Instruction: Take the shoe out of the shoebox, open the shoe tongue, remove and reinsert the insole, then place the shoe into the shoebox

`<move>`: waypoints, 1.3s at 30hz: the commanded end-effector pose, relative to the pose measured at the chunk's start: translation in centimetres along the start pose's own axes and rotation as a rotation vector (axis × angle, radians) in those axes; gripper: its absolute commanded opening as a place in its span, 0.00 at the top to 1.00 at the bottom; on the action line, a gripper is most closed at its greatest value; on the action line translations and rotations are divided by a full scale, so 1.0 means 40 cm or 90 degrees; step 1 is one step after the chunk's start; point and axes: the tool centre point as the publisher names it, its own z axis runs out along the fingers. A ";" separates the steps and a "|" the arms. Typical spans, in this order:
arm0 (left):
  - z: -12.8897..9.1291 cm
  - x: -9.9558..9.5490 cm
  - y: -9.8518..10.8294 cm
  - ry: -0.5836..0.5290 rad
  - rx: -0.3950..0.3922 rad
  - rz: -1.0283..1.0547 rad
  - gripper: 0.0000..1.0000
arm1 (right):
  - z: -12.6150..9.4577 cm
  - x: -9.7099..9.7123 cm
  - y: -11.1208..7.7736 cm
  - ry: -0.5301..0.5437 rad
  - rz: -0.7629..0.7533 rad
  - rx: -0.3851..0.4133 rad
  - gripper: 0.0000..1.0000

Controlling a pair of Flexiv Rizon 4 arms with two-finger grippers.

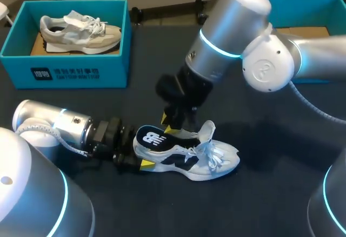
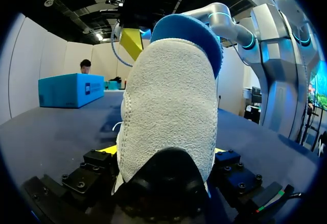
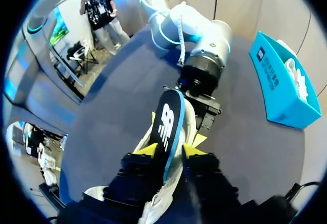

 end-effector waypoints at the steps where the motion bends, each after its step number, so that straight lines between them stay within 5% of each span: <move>1: 0.000 -0.001 0.002 -0.001 -0.001 0.000 1.00 | 0.016 -0.019 -0.007 0.029 -0.003 -0.015 0.59; 29: 0.000 -0.001 0.002 -0.001 -0.001 0.000 1.00 | 0.075 -0.011 -0.030 0.137 0.037 -0.026 0.59; 39: 0.000 -0.001 0.002 -0.001 -0.001 0.000 1.00 | 0.094 0.012 -0.032 0.154 0.048 -0.040 0.79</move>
